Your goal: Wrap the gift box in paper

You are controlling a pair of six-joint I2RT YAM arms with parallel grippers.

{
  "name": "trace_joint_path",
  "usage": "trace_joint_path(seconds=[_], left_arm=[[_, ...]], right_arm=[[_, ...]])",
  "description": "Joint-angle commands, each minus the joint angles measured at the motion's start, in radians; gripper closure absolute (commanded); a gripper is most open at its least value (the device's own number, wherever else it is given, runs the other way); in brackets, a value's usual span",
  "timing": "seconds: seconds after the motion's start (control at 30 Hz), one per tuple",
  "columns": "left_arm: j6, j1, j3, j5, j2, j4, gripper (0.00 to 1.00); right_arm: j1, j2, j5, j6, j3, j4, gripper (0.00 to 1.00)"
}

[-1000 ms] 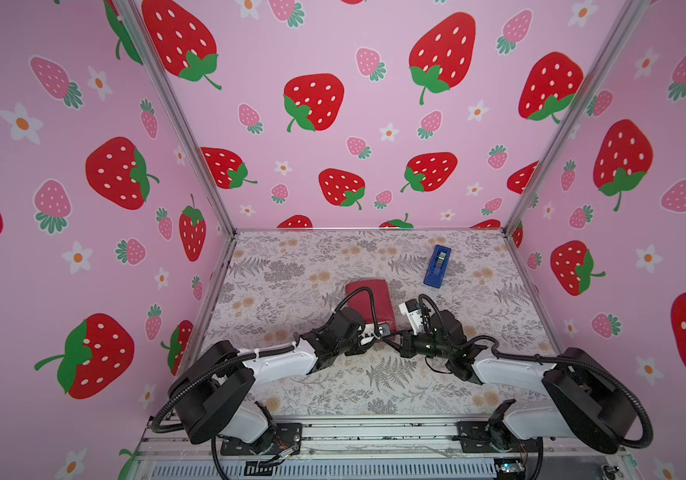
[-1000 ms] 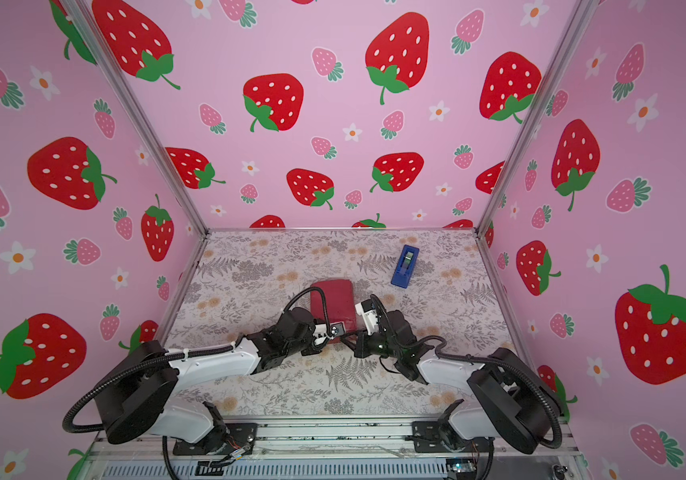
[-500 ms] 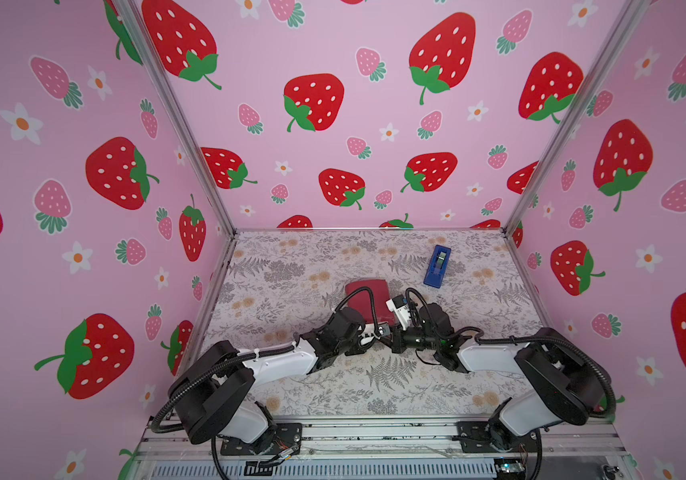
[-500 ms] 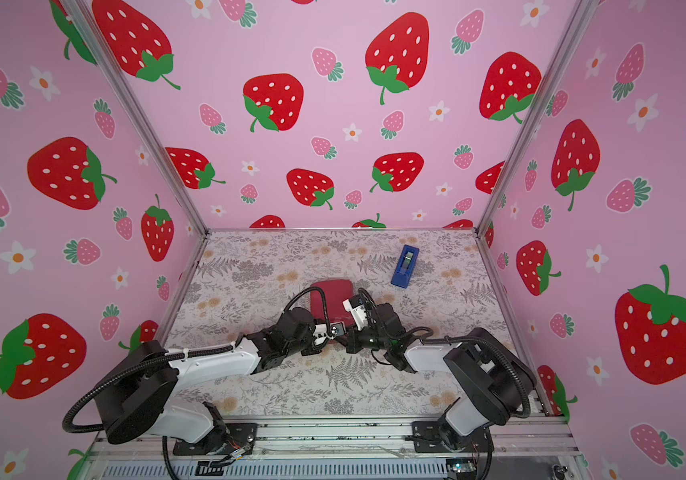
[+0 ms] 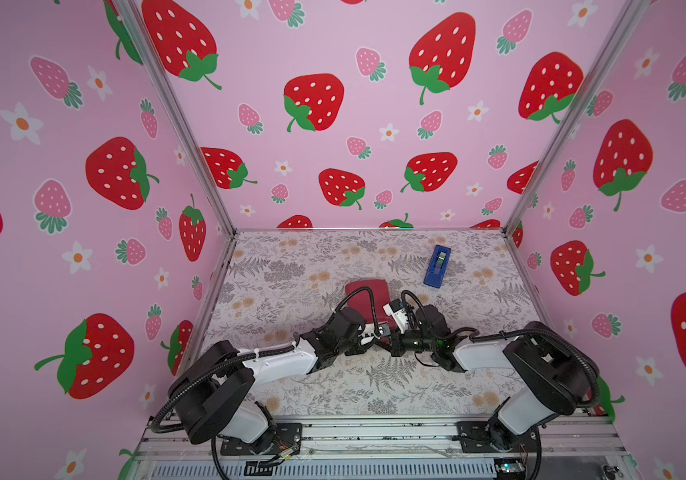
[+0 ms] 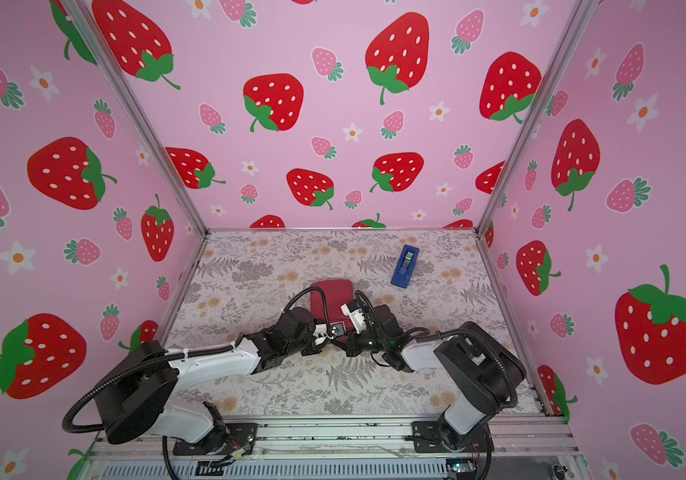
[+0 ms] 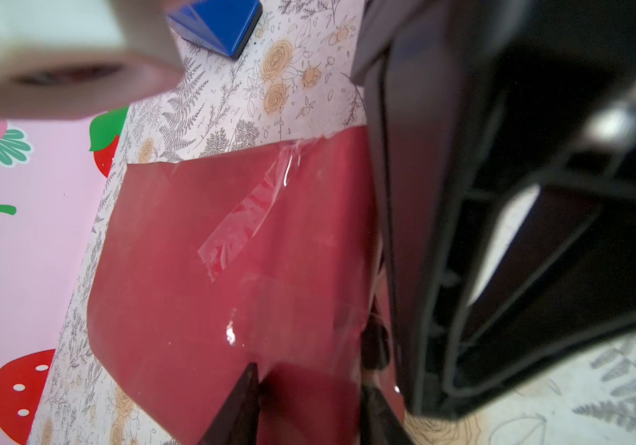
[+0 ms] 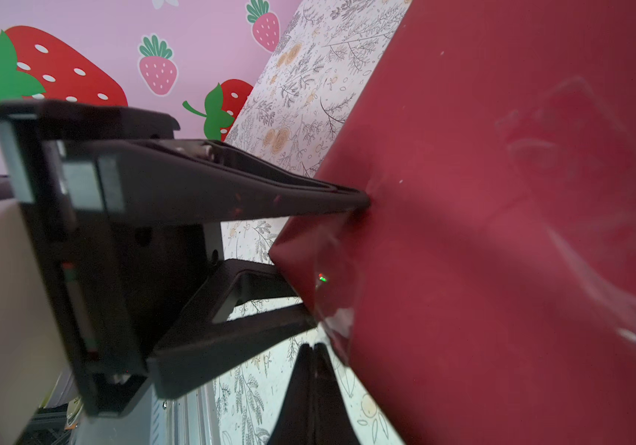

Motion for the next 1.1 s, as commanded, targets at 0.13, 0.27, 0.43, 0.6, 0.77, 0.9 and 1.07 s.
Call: trace_joint_path(seconds=[0.13, 0.27, 0.43, 0.6, 0.77, 0.9, 1.07], left_arm=[[-0.009, 0.011, 0.001, -0.009, 0.028, -0.129, 0.60], [-0.011, 0.011, 0.001, -0.007, 0.029, -0.130, 0.60], [-0.010, 0.013, 0.001, -0.007, 0.028, -0.129, 0.60], [-0.010, 0.012, 0.001, -0.007, 0.030, -0.129, 0.60], [-0.010, 0.011, 0.001, -0.007, 0.030, -0.129, 0.60], [-0.010, 0.011, 0.001, -0.009, 0.030, -0.130, 0.60], [-0.010, 0.011, 0.002, -0.010, 0.034, -0.131, 0.61]], right_arm=[[0.006, -0.008, 0.016, -0.015, 0.019, -0.016, 0.91], [0.006, -0.026, 0.019, -0.006, 0.020, -0.025, 0.88], [0.006, -0.033, 0.025, 0.031, 0.018, -0.031, 0.82], [0.006, -0.043, 0.034, 0.091, 0.014, -0.031, 0.74], [0.006, -0.052, 0.039, 0.136, 0.024, -0.048, 0.66], [0.006, -0.063, 0.021, 0.181, 0.026, -0.056, 0.58], [0.006, -0.097, 0.004, 0.212, 0.014, -0.065, 0.52]])
